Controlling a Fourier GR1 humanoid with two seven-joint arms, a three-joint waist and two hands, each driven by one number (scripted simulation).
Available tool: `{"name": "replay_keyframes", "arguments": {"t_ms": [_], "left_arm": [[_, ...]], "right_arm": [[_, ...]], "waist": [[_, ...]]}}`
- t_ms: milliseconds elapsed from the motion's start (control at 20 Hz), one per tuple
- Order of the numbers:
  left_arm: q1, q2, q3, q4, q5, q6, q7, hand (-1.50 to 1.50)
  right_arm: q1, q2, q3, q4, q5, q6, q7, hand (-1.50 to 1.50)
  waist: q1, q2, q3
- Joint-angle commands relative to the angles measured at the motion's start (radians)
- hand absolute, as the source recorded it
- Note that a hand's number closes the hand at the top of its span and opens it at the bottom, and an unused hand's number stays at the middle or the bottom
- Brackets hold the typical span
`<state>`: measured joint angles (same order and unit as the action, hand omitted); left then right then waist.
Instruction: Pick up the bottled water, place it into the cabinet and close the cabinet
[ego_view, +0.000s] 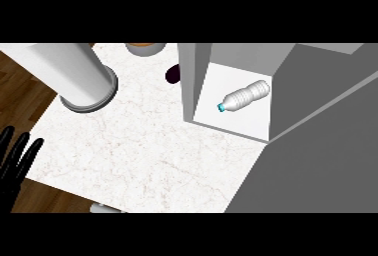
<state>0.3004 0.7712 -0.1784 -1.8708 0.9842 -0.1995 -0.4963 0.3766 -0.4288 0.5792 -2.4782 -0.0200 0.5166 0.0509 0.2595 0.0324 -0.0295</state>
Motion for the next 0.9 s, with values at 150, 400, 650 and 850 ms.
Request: {"name": "replay_keyframes", "arguments": {"t_ms": [150, 400, 650, 850], "left_arm": [[-0.001, 0.016, 0.015, 0.02, 0.012, -0.028, 0.005, -1.5], [-0.001, 0.013, 0.025, 0.026, 0.029, -0.034, 0.005, -1.5], [-0.012, 0.024, 0.043, 0.022, 0.027, -0.045, -0.003, -1.5], [-0.02, 0.032, 0.047, 0.023, 0.029, -0.061, 0.0, -1.5]], "right_arm": [[-0.121, 0.019, 0.113, 0.012, 0.01, 0.027, 0.129, 1.5], [-0.14, 0.068, 0.105, 0.037, -0.028, 0.0, 0.138, 1.5], [-0.119, 0.08, 0.13, 0.081, -0.111, 0.024, 0.136, 1.5], [-0.123, 0.08, 0.13, 0.107, -0.175, 0.044, 0.132, 1.5]], "waist": [[-0.003, 0.002, -0.003], [-0.009, 0.012, -0.001], [0.019, 0.032, 0.002], [0.037, 0.042, 0.002]]}}
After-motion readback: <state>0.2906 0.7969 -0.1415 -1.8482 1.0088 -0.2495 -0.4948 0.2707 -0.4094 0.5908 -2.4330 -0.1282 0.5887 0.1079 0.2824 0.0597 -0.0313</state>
